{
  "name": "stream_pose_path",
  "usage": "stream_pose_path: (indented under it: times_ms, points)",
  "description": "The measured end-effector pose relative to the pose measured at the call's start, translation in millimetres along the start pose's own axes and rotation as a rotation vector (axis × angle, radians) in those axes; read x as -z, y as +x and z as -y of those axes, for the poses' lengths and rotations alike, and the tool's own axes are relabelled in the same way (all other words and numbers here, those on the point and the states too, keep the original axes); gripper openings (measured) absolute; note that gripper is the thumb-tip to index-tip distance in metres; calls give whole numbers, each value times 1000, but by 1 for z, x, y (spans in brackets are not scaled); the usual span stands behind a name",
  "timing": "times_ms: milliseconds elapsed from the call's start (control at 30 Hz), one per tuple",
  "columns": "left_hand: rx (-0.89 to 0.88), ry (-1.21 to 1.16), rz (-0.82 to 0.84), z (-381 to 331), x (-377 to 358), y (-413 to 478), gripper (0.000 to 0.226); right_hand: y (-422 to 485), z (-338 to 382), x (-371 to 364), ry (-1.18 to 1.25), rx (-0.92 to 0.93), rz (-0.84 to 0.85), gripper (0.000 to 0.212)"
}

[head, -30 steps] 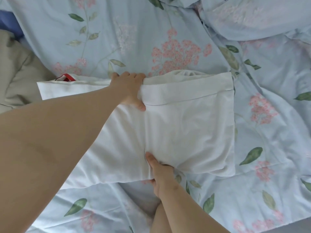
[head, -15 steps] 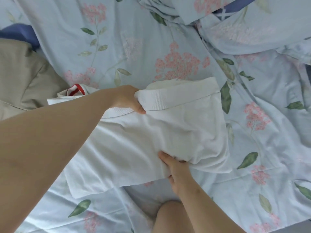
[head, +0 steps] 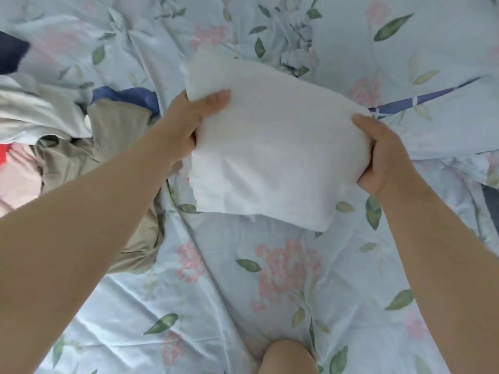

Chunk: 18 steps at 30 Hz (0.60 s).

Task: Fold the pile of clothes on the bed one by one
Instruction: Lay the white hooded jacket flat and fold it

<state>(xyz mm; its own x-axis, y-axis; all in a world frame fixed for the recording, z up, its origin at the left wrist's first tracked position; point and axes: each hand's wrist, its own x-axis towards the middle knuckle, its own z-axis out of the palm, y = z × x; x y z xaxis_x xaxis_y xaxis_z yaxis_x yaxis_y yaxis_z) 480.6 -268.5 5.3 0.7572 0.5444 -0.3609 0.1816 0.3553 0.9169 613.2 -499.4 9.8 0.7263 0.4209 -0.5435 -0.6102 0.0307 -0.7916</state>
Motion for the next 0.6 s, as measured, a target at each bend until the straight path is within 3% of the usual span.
stream_pose_path:
  times_ms: [133, 233, 300, 333, 500, 600]
  points:
    - [-196, -105, -56, -27, 10, -38, 35, -21, 44, -22, -52, 224, 61, 6]
    - [-98, -115, -103, -8, 26, -78, 53, -42, 34, -18, -144, 206, 59, 11]
    - [65, -94, -121, 24, 37, -106, 75, -52, -2, -5, -217, 92, 17, 17]
    - [159, -70, -126, 45, 42, -119, 75, -55, -26, 6, -263, 4, -10, 23]
    - [711, 353, -122, 154, 57, -178, 55, -95, -151, 66, -666, -458, -158, 35]
    - [787, 524, -88, 200, 57, -194, 52, -124, -201, 90, -753, -688, -167, 32]
